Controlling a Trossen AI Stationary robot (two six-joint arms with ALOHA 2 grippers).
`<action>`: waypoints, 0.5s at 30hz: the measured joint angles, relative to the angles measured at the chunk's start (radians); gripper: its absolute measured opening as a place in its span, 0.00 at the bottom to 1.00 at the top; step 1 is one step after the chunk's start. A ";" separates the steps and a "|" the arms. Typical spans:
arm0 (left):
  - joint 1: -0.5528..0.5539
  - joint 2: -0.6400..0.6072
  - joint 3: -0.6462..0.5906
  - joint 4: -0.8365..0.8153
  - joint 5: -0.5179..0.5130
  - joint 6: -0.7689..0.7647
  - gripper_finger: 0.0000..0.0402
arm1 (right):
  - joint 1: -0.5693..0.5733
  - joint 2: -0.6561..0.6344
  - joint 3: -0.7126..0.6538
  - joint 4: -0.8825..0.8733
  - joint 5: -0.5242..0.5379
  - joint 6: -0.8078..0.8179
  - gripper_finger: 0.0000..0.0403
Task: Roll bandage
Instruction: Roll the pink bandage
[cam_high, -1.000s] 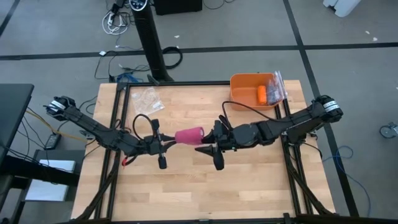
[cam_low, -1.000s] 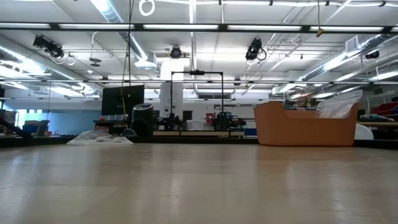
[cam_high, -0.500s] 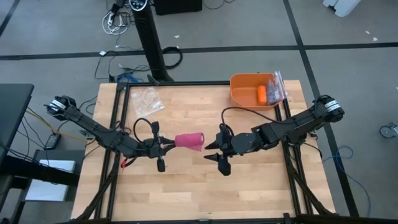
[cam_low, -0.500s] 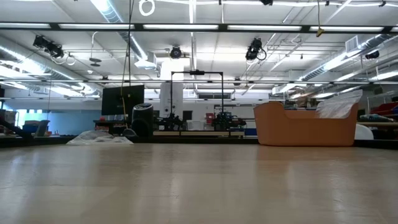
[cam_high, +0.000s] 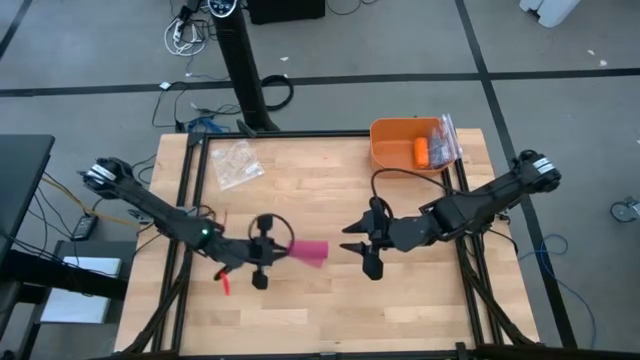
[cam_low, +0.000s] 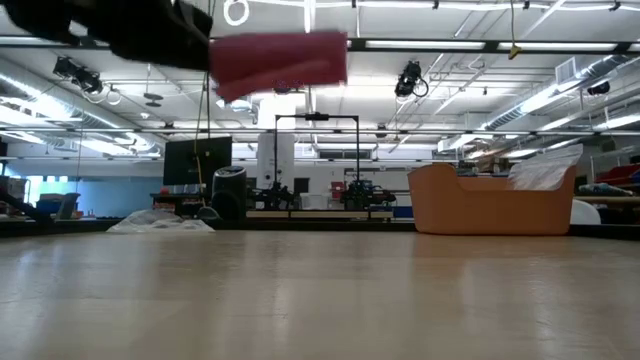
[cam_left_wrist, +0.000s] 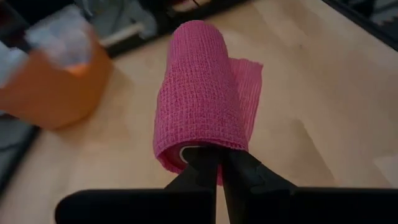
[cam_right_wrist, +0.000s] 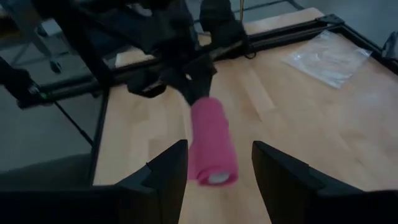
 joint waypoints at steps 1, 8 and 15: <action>0.000 0.030 0.000 0.013 0.013 -0.011 0.03 | 0.000 0.002 -0.001 -0.007 -0.001 -0.001 0.46; 0.007 0.252 0.000 0.126 0.029 -0.036 0.03 | -0.001 0.018 -0.001 -0.018 0.005 -0.009 0.46; 0.045 0.456 0.002 0.279 0.046 -0.028 0.03 | -0.001 0.019 -0.001 -0.027 0.006 -0.010 0.46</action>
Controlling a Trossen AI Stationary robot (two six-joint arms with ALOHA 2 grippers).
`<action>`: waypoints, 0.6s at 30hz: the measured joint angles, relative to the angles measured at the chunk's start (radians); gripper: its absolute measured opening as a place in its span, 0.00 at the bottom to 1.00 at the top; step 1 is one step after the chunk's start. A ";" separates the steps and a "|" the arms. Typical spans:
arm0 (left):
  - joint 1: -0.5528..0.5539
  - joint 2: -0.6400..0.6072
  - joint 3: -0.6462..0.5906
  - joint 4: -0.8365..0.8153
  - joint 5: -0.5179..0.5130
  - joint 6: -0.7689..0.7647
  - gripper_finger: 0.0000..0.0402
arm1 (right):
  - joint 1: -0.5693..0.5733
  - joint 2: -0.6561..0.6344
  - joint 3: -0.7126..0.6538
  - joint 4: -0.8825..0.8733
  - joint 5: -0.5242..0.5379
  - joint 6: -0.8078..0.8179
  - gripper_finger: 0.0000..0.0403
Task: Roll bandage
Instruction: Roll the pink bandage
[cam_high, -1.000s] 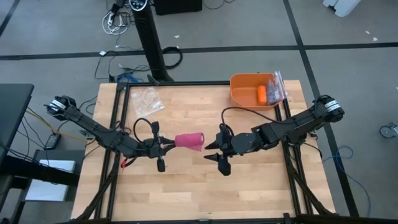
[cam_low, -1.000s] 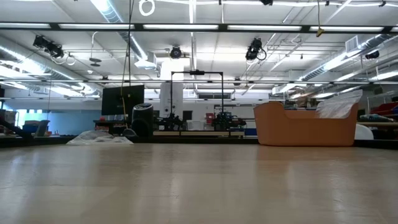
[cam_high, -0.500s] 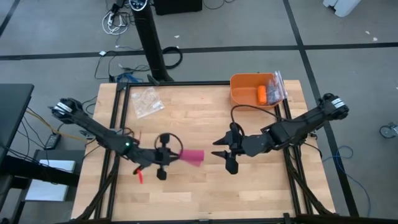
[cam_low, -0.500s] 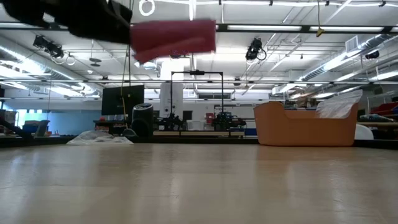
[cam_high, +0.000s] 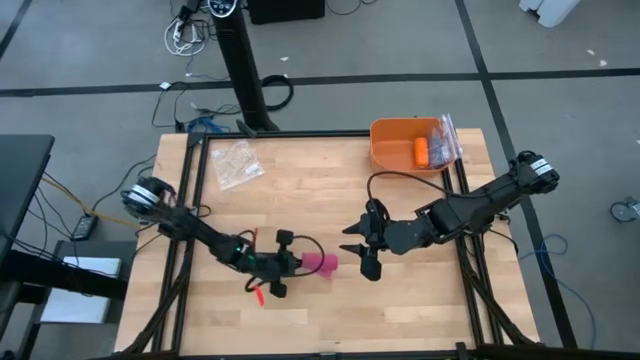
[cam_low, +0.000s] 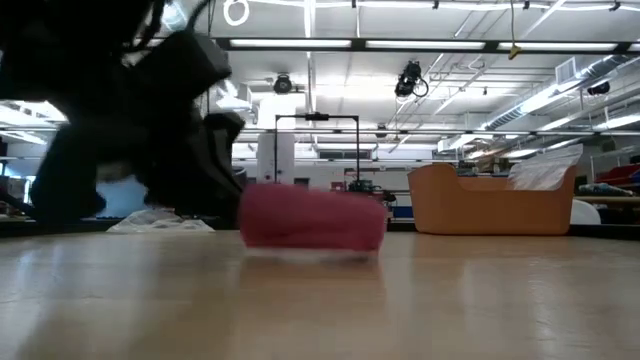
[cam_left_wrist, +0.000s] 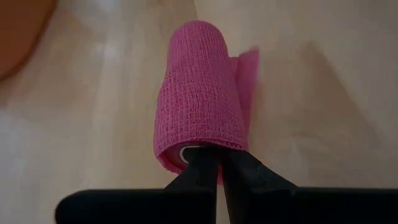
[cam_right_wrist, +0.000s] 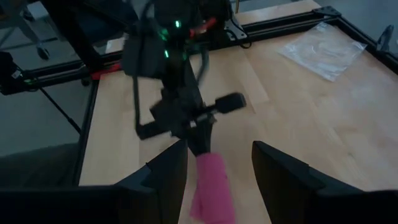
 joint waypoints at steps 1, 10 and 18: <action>0.004 0.028 -0.001 0.019 0.000 -0.002 0.03 | 0.000 0.000 0.000 0.000 0.000 0.000 0.46; 0.015 0.163 0.004 0.144 -0.030 0.015 0.03 | 0.000 0.000 0.000 -0.011 0.002 0.000 0.46; 0.015 0.139 0.004 0.124 -0.034 0.019 0.17 | 0.000 0.000 0.000 -0.015 0.002 0.001 0.46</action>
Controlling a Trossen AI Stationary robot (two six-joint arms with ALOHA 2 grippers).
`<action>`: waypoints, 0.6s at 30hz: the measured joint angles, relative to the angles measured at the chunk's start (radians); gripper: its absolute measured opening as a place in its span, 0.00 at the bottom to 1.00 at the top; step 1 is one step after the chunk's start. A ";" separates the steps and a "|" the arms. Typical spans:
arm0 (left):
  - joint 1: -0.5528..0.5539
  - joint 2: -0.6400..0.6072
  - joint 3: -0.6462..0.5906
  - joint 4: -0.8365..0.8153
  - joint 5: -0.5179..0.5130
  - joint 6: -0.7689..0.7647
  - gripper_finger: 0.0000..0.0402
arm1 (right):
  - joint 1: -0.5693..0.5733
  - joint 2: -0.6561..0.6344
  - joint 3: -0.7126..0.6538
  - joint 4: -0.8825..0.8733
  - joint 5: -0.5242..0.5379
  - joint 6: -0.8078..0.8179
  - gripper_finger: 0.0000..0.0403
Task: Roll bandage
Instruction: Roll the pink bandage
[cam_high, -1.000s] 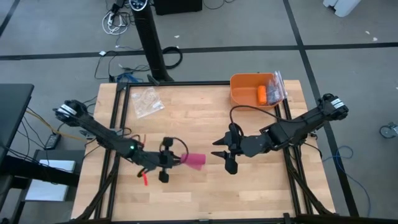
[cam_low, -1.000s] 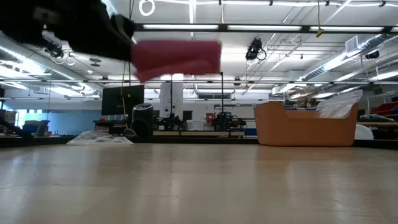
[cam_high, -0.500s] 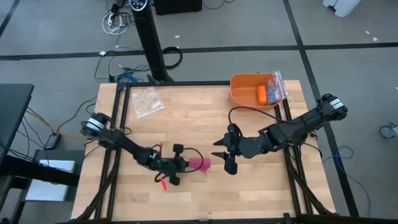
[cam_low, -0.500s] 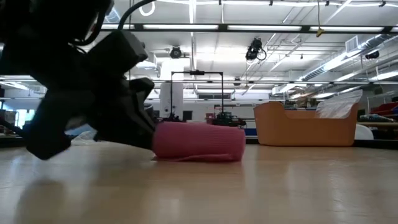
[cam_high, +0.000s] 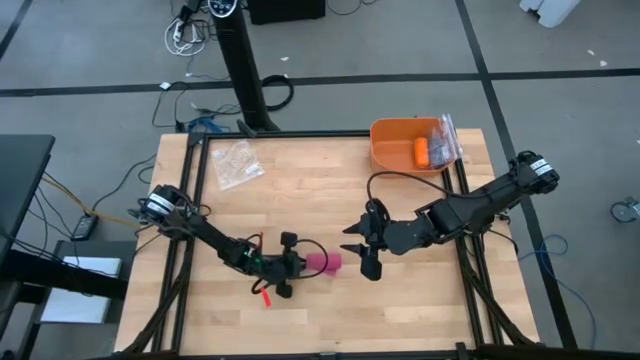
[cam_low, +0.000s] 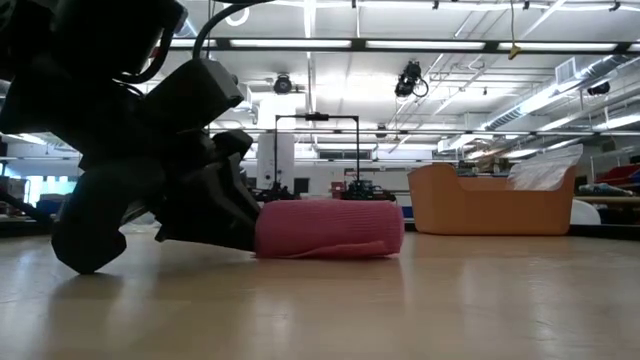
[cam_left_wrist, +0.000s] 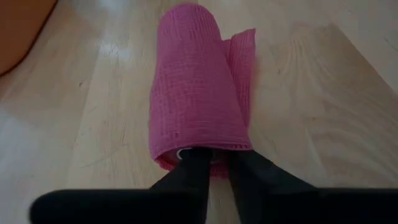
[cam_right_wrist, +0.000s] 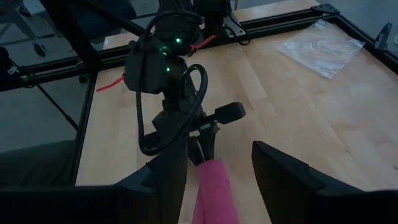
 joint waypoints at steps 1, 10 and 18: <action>0.000 -0.003 0.000 -0.002 0.000 0.000 0.20 | 0.000 0.000 0.000 0.000 0.000 0.000 0.46; -0.002 -0.007 0.000 -0.036 -0.008 -0.008 0.37 | 0.013 0.046 0.000 0.000 -0.030 0.017 0.46; -0.004 -0.056 -0.003 -0.111 -0.027 0.028 0.39 | 0.017 0.127 0.000 0.017 -0.067 0.034 0.46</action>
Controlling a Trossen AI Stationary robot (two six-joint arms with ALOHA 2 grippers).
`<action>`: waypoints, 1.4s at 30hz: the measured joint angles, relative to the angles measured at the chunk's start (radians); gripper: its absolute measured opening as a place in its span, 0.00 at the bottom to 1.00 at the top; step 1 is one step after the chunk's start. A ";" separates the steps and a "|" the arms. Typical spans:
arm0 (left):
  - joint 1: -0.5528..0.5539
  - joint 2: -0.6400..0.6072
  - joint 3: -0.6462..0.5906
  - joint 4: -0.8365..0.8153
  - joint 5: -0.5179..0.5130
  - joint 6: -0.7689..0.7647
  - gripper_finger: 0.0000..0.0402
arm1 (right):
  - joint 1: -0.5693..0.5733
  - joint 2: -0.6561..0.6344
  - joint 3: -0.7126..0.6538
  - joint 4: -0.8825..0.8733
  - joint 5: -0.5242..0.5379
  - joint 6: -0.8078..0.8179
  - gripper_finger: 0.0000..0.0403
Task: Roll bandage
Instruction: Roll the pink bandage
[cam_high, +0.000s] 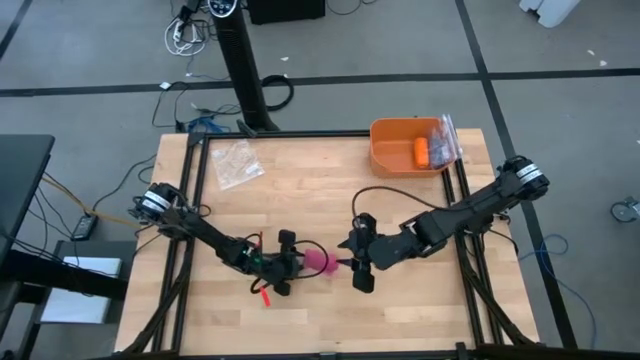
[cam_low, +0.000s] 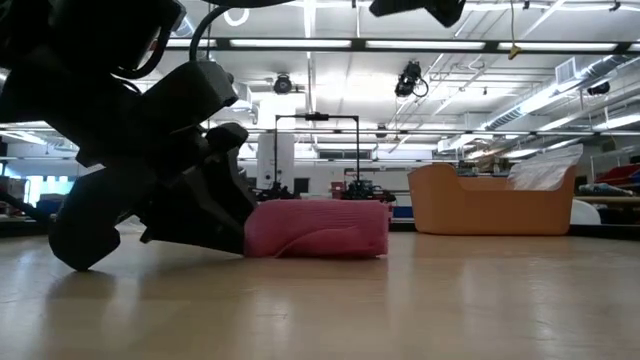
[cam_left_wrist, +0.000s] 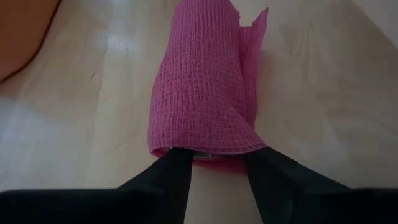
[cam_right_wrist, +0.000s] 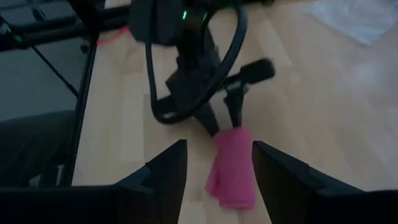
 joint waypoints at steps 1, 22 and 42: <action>-0.001 -0.012 -0.001 -0.017 0.000 0.010 0.39 | 0.000 0.010 0.000 0.004 -0.010 0.001 0.46; -0.003 -0.110 0.041 -0.315 -0.002 0.026 0.03 | 0.005 0.031 -0.001 0.008 -0.046 0.008 0.42; -0.017 -0.145 0.073 -0.651 -0.312 -0.296 0.16 | 0.008 0.130 0.000 0.024 0.020 0.089 0.36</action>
